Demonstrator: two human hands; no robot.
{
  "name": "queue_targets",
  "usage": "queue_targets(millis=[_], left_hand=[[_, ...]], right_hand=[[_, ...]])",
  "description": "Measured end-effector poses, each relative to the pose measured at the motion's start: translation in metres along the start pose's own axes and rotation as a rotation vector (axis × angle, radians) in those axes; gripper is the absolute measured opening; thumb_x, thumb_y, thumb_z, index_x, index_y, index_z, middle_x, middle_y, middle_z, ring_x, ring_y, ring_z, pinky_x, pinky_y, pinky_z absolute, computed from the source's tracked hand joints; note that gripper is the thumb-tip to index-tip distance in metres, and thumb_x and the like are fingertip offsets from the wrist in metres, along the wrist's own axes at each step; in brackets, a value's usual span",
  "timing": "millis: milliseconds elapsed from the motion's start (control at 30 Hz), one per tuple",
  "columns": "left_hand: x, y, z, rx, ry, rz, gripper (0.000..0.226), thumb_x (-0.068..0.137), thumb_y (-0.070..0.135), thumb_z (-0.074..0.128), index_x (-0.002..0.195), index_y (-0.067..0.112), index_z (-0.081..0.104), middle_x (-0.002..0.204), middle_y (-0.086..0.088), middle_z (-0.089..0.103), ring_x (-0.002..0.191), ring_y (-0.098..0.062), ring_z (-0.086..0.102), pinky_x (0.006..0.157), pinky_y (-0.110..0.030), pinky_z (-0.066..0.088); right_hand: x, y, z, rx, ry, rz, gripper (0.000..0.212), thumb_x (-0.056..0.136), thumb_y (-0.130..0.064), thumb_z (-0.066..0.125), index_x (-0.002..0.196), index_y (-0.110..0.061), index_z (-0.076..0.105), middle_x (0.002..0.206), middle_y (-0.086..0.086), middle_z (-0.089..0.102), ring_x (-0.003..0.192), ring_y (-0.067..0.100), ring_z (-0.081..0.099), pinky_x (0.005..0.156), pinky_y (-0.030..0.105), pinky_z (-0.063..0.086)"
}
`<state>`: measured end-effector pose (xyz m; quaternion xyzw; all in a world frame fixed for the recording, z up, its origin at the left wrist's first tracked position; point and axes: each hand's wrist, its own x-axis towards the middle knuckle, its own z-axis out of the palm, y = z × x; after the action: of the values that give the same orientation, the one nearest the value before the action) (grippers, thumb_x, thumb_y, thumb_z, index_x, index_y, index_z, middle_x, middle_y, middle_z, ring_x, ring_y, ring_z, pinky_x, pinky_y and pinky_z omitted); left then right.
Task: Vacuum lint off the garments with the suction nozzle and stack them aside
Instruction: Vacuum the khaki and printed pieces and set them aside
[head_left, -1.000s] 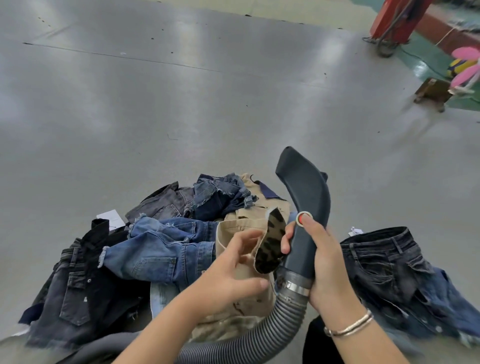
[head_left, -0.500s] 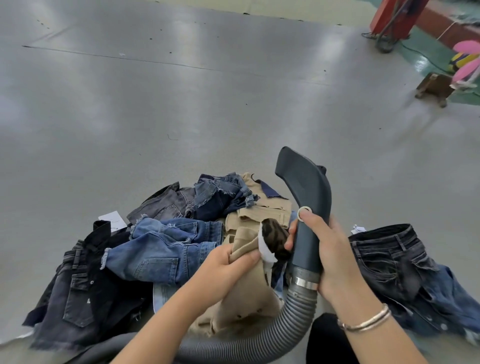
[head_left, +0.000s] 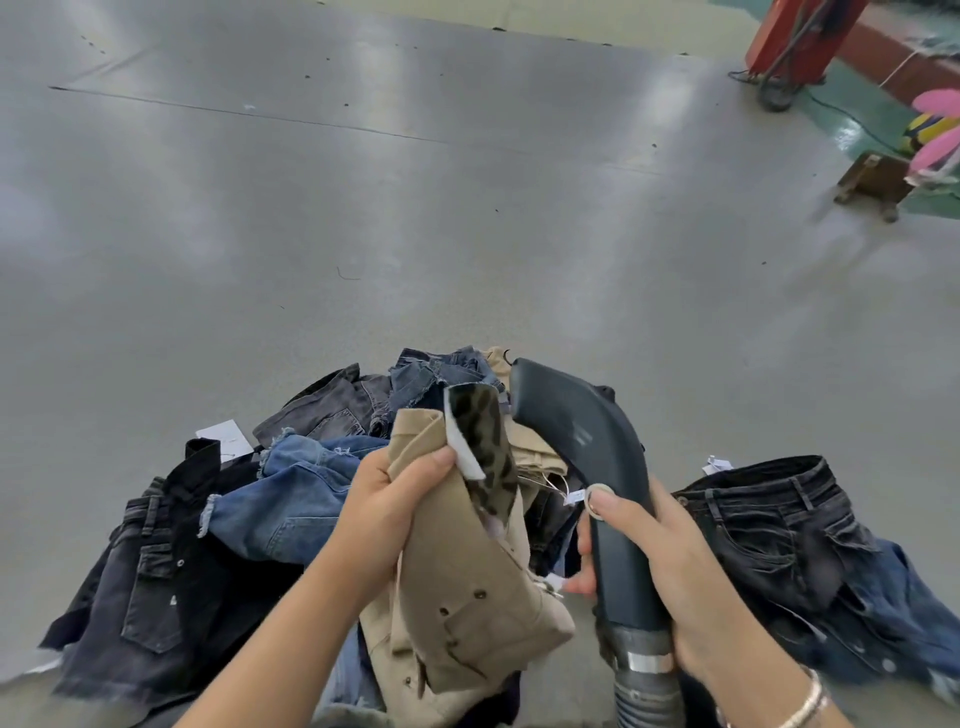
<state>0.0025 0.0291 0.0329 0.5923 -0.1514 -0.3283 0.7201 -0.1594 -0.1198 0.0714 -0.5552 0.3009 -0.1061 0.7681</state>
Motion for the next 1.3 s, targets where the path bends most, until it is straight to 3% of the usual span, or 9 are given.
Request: queue_targets(millis=[200,333,400,500,633,800,900,1100,1300], left_hand=[[0.009,0.001,-0.014,0.305,0.283,0.107,0.031,0.065,0.030,0.061,0.063,0.000,0.055,0.055,-0.008,0.045,0.052,-0.015,0.042,0.052,-0.027,0.034],[0.011,-0.004,-0.023,0.516,0.208,0.180,0.029,0.070,0.026,0.061,0.051,0.014,0.043,0.046,0.009,0.037,0.046,-0.005,0.033,0.046,-0.017,0.028],[0.011,-0.010,-0.027,0.598,0.112,0.203,0.033,0.079,0.018,0.063,0.051,0.017,0.044,0.047,0.011,0.042,0.046,-0.003,0.036,0.048,-0.017,0.032],[0.009,-0.014,-0.027,0.651,-0.038,0.236,0.030,0.077,0.025,0.062,0.054,0.020,0.045,0.049,0.013,0.043,0.049,-0.001,0.035,0.050,-0.016,0.030],[0.005,-0.011,-0.021,0.632,-0.079,0.246,0.027,0.065,0.040,0.052,0.049,0.024,0.038,0.047,0.014,0.034,0.047,-0.001,0.029,0.047,-0.015,0.024],[0.010,-0.009,-0.021,0.607,0.119,0.199,0.030,0.068,0.032,0.056,0.048,0.023,0.036,0.044,0.013,0.031,0.046,-0.003,0.027,0.046,-0.015,0.024],[0.012,-0.010,-0.017,0.596,0.127,0.228,0.029,0.071,0.029,0.056,0.048,0.024,0.039,0.045,0.013,0.034,0.046,-0.002,0.029,0.046,-0.015,0.026],[0.010,-0.010,-0.014,0.621,-0.050,0.313,0.026,0.076,0.029,0.057,0.053,0.024,0.046,0.049,0.015,0.045,0.047,0.000,0.038,0.047,-0.011,0.031],[0.008,-0.007,-0.016,0.588,-0.061,0.283,0.029,0.069,0.041,0.054,0.046,0.030,0.039,0.047,0.015,0.038,0.046,0.000,0.032,0.048,-0.012,0.028]], right_hand=[[-0.019,-0.005,-0.008,-0.101,-0.194,0.006,0.046,0.065,-0.036,0.075,0.109,-0.033,0.062,0.069,0.018,0.061,0.050,0.034,0.059,0.052,0.038,0.052],[-0.025,0.000,-0.011,-0.280,-0.283,-0.033,0.051,0.065,-0.042,0.071,0.110,-0.060,0.058,0.086,-0.006,0.074,0.078,0.005,0.069,0.068,0.010,0.049],[-0.027,0.002,-0.009,-0.299,-0.295,-0.001,0.048,0.065,-0.043,0.071,0.106,-0.064,0.057,0.101,-0.005,0.073,0.089,0.000,0.068,0.070,0.006,0.048],[-0.026,0.000,-0.005,-0.273,-0.299,0.044,0.044,0.069,-0.038,0.073,0.106,-0.058,0.061,0.091,0.018,0.069,0.070,0.012,0.068,0.064,0.018,0.052],[-0.019,-0.003,-0.005,-0.166,-0.236,0.061,0.045,0.064,-0.039,0.073,0.106,-0.050,0.062,0.067,0.017,0.060,0.049,0.031,0.057,0.048,0.030,0.049],[-0.024,-0.002,-0.010,-0.198,-0.245,0.053,0.052,0.061,-0.045,0.081,0.109,-0.048,0.062,0.073,0.019,0.064,0.062,0.034,0.067,0.054,0.030,0.053],[-0.026,0.005,-0.010,-0.335,-0.264,0.030,0.055,0.066,-0.045,0.073,0.118,-0.051,0.056,0.093,0.004,0.072,0.084,0.013,0.070,0.070,0.015,0.050],[-0.018,0.000,-0.004,-0.259,-0.245,0.078,0.043,0.066,-0.042,0.071,0.106,-0.052,0.060,0.068,0.015,0.062,0.053,0.031,0.062,0.050,0.030,0.051],[-0.014,-0.002,-0.003,-0.201,-0.170,0.030,0.040,0.068,-0.036,0.073,0.107,-0.038,0.062,0.065,0.012,0.061,0.048,0.034,0.056,0.049,0.034,0.051]])
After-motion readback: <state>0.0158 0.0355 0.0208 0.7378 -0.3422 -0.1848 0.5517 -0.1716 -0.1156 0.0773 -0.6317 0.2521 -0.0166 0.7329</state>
